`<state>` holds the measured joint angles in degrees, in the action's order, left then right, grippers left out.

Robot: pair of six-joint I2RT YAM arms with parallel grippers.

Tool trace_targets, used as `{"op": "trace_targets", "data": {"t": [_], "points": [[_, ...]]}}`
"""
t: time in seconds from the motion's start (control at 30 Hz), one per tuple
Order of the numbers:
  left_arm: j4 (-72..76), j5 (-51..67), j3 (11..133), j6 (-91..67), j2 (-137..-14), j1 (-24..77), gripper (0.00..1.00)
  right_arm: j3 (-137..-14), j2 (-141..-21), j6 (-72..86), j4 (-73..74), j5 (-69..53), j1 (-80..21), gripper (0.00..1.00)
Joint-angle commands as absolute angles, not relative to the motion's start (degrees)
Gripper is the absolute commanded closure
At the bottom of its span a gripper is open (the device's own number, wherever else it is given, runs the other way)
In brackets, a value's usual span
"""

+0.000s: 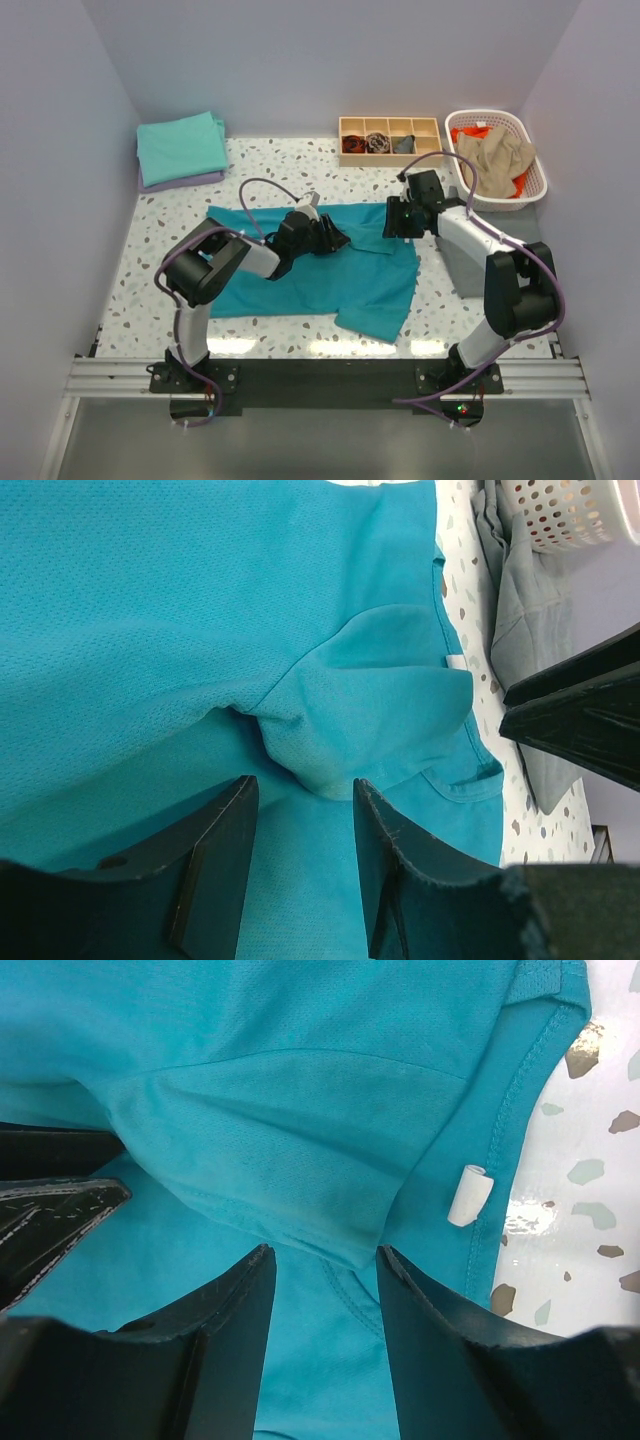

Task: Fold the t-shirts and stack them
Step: Fold the tshirt

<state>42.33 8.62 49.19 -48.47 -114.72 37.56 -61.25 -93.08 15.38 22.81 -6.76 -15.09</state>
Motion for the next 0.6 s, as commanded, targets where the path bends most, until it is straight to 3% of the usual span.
{"op": "trace_targets", "data": {"t": [0.0, 0.57], "points": [[45.6, 6.9, 48.8, -47.5, -111.6, 37.8, 0.52, -61.1, -91.5, 15.7, 21.4, -5.7, -15.4, 0.51], [40.5, 5.7, 56.3, -46.6, -118.1, 39.1, 0.56, -61.3, -92.2, 15.4, 21.4, -5.0, -15.5, 0.51]]}}
